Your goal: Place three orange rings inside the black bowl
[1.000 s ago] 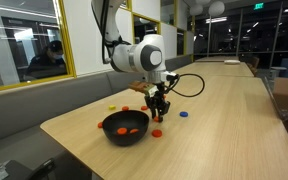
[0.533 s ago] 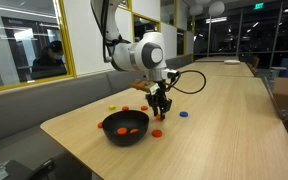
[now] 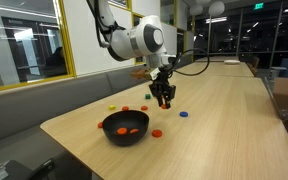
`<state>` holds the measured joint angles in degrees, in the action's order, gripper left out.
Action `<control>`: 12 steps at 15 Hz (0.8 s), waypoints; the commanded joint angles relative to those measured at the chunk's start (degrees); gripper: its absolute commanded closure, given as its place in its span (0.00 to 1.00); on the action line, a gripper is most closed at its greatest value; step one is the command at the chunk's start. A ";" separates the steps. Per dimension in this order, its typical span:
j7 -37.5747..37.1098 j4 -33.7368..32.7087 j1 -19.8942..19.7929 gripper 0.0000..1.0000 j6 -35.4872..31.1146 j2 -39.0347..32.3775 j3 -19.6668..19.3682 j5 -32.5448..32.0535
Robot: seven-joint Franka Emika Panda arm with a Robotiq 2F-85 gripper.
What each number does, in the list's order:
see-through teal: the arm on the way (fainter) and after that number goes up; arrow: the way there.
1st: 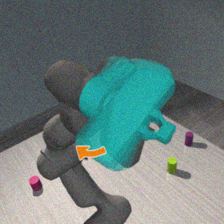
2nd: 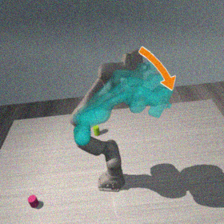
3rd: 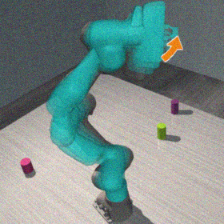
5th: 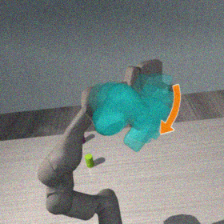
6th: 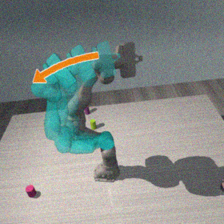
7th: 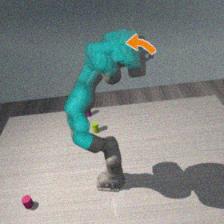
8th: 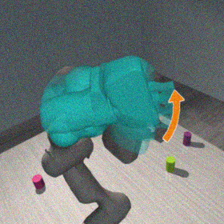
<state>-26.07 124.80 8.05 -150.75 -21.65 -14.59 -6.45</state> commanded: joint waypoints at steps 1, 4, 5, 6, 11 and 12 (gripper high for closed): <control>-4.57 5.18 1.71 0.75 7.34 8.44 -1.36 -6.57; -6.07 7.63 0.15 0.75 15.02 13.44 1.12 -8.77; -5.25 8.19 -0.62 0.75 18.02 15.05 2.31 -7.94; -4.00 8.99 -1.32 0.75 20.73 16.50 3.52 -6.60; 0.27 10.42 -4.46 0.75 31.93 20.49 8.34 1.30; 0.84 10.50 -4.94 0.75 33.28 20.75 8.84 2.89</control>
<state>-28.04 133.96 5.62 -121.46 -3.87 -8.06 -7.87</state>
